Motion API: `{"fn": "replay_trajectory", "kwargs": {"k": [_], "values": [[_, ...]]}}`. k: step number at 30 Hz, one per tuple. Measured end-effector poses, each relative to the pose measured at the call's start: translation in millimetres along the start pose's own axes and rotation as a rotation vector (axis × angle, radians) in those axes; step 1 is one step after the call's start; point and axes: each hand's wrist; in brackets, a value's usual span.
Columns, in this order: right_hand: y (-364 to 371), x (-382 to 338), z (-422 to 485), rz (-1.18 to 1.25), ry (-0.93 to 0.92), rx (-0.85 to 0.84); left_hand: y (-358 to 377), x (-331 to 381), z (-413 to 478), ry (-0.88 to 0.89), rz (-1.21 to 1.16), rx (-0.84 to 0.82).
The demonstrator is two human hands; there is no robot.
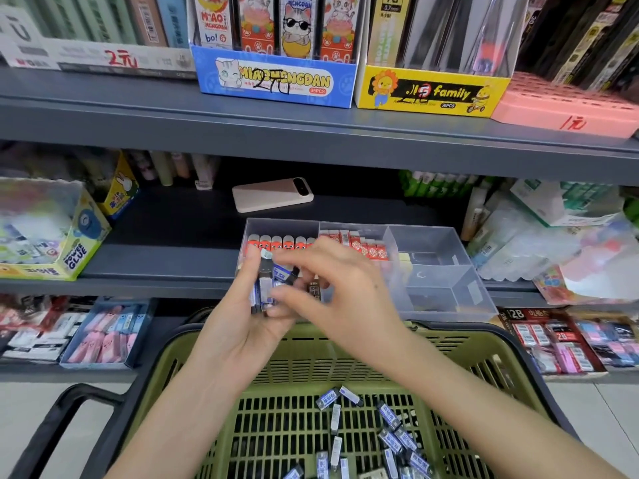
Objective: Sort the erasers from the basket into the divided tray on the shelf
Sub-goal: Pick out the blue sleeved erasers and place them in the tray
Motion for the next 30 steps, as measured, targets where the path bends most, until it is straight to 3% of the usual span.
{"fn": "replay_trajectory", "kwargs": {"k": [4, 8, 11, 13, 16, 19, 21, 25, 30], "values": [[9, -8, 0, -0.080, -0.028, 0.035, 0, -7, -2, 0.053, 0.054, 0.018], [6, -8, -4, 0.009, 0.011, 0.016, 0, -9, -3, 0.070, 0.019, 0.024], [-8, -1, 4, 0.375, 0.282, 0.011, -1, -6, -2, 0.107, 0.037, 0.025], [-22, 16, 17, 0.476, 0.433, 0.059, -5, -3, 0, 0.113, 0.035, 0.057], [-37, 46, 31, 0.183, 0.557, -0.117, -14, 3, 2, 0.103, 0.016, 0.102], [-30, 66, 32, -0.312, 0.406, -0.367, -18, 5, 3, 0.101, 0.024, 0.105], [-18, 69, 29, -0.459, 0.250, -0.444, -18, 6, 3, 0.111, 0.041, 0.087], [2, 72, 23, -0.582, 0.037, -0.514, -18, 6, 1, 0.133, 0.066, 0.034], [2, 78, 20, -0.392, 0.176, -0.551, -19, 6, 2, 0.134, 0.073, 0.015]]}}
Point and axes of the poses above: each hand's wrist, its own z-axis towards the middle knuckle, its own y-axis out of the palm, x = y × z, and after that the axes turned 14 degrees about x, right-handed
